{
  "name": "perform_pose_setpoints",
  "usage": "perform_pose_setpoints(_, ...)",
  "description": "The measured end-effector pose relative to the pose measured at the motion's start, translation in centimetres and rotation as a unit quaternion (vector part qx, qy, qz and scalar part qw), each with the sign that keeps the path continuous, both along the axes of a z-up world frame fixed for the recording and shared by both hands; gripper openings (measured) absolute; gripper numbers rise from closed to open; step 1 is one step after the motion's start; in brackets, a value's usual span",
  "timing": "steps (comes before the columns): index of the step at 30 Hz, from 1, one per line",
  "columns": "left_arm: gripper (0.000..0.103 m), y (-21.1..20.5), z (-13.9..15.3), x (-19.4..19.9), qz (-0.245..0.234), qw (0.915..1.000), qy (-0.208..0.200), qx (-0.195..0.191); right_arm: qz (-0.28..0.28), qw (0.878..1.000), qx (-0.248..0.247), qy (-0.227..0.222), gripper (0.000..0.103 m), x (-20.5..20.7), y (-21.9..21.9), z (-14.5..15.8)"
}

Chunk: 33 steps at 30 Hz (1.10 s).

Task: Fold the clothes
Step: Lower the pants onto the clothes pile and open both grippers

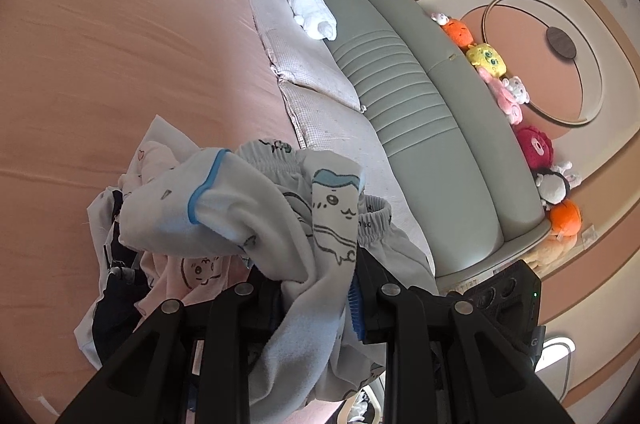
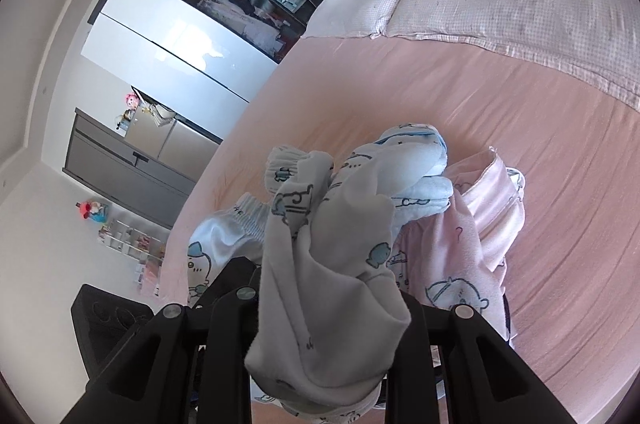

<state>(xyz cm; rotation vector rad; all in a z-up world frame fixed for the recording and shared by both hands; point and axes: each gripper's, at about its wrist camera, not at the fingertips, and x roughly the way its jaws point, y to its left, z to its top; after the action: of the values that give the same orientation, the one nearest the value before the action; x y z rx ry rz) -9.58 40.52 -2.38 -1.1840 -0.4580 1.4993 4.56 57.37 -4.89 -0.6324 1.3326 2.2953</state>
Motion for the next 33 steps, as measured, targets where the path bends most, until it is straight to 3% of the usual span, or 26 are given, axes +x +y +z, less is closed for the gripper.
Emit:
perform_pose_setpoints(7, 0.023, 0.0, -1.4, 0.0, -0.004, 0.9991, 0.028, -0.03, -0.01, 1.0, -0.02, -0.009, 0.024, 1.0, 0.9, -2.7)
perform_pose_setpoints(13, 0.023, -0.7, -3.3, -1.5, 0.004, 0.9994, 0.004, -0.034, -0.019, 0.999, -0.033, -0.008, 0.024, 2.0, 1.5, -4.6)
perform_pose_setpoints(21, 0.023, -0.9, -3.7, -1.8, -0.022, 0.9984, 0.04, -0.033, -0.004, 1.0, 0.006, -0.025, 0.024, 2.2, 1.5, -5.1)
perform_pose_setpoints(26, 0.024, -1.3, -4.6, -3.1, -0.041, 0.999, -0.005, -0.014, 0.006, 0.999, 0.024, -0.031, 0.029, 2.5, 1.4, -5.0)
perform_pose_setpoints(33, 0.032, -2.6, -5.2, -4.6, -0.033, 0.9969, -0.072, 0.001, -0.012, 0.998, 0.035, -0.05, 0.048, 3.4, 1.5, -4.2)
